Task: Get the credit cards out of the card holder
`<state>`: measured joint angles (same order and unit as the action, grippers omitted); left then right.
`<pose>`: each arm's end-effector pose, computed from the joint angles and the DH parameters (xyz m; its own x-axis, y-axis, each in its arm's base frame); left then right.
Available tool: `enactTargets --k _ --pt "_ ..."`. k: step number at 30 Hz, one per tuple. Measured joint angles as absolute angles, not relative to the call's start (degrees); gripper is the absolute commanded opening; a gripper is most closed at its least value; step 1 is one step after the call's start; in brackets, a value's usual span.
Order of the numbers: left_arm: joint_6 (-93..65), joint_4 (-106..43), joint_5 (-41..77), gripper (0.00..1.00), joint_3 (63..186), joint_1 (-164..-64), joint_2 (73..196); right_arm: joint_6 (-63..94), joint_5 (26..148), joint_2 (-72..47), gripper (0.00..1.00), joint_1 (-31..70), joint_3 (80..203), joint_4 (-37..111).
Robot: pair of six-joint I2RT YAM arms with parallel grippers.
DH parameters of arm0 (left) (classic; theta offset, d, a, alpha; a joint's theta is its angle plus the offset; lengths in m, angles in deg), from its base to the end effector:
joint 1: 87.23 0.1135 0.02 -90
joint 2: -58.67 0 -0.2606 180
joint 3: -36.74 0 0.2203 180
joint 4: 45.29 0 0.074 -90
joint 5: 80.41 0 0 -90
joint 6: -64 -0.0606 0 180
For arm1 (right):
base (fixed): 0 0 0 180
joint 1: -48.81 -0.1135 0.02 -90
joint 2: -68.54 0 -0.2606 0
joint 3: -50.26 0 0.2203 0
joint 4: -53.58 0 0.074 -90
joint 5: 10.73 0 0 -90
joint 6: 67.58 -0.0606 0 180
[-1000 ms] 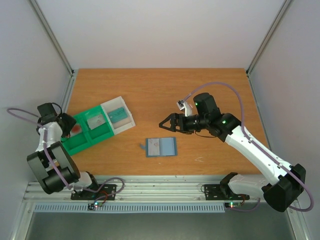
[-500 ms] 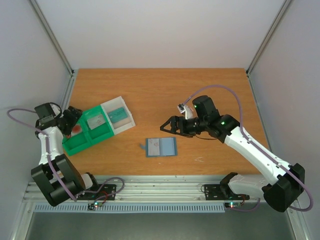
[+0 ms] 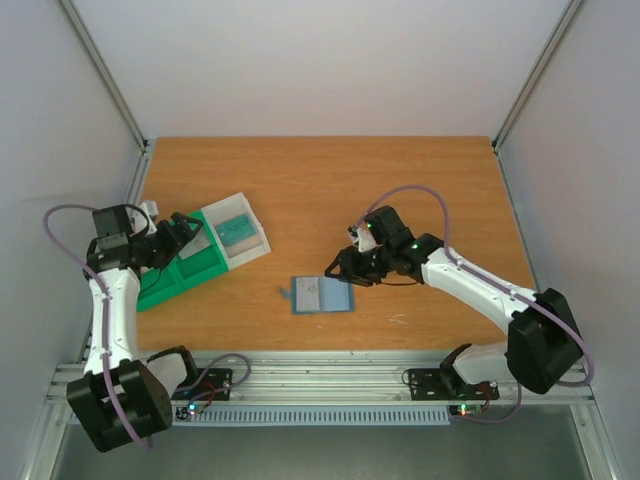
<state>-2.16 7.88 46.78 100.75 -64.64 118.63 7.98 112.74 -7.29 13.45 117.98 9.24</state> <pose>0.1889 0.0389 0.2622 -0.6625 -0.6244 -0.4139 -0.2280 0.6944 -0.6826 0.1847 0.1721 0.2363 -0.8149 -0.3232 -0.4812 -0.5717 0.5848 0.5754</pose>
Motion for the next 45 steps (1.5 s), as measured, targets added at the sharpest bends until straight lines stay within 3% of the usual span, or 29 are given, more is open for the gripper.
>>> enactTargets --k 8,27,38,45 --pt "-2.05 12.84 49.29 0.94 103.83 -71.57 115.05 7.41 109.86 -17.17 0.27 10.28 117.15 14.53" --pt "3.00 13.04 44.48 0.99 98.04 -89.86 110.81 8.38 102.95 -31.73 0.25 5.50 121.85 15.95" --pt "8.35 9.13 39.72 0.99 93.80 -98.80 112.97 9.16 103.21 -33.65 0.12 4.93 121.94 18.77" --pt "12.61 1.87 40.24 0.75 90.10 -102.78 115.16 9.16 103.60 -34.13 0.10 3.90 121.22 21.33"
